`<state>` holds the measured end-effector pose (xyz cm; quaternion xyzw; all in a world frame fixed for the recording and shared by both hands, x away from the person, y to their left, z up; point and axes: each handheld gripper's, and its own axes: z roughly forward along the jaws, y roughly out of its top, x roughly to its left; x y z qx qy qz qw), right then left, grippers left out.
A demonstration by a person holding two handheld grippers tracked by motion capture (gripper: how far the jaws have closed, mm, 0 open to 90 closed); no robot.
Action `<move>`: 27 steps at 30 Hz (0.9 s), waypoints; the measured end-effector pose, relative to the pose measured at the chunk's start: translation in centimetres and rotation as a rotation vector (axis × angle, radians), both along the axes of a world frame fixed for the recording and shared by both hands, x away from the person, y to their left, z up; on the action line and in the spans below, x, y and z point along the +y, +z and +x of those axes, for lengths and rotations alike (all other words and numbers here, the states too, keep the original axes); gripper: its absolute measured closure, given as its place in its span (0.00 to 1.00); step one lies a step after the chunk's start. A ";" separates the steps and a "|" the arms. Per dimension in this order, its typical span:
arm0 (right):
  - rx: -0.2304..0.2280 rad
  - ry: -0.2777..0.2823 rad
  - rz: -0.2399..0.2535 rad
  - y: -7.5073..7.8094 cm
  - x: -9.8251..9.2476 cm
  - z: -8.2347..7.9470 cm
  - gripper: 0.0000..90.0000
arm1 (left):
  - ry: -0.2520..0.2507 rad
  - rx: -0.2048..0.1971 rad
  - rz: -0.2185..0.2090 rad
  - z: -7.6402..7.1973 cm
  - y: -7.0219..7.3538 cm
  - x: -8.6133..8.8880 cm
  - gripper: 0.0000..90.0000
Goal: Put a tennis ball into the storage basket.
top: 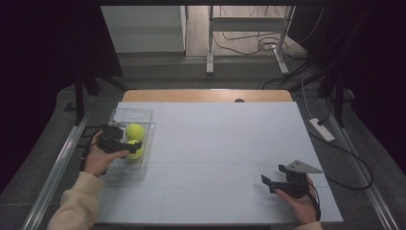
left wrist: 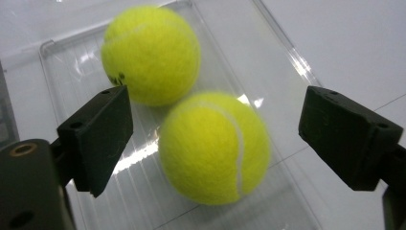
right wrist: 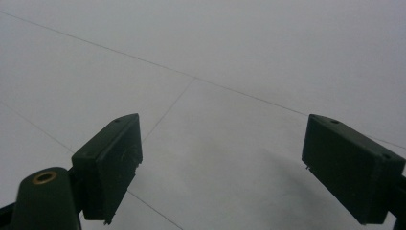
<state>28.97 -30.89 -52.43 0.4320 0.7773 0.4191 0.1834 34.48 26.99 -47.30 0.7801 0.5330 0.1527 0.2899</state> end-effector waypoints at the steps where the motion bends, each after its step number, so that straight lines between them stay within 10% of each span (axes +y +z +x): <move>1: -0.001 0.000 0.000 0.0 0.0 0.0 0.15 | 0.002 -0.002 -0.004 0.0 0.0 0.0 0.13; 27: -0.030 0.006 0.035 1.0 -0.2 -0.1 0.15 | -0.051 -0.158 -0.165 -2.2 1.6 -0.9 0.12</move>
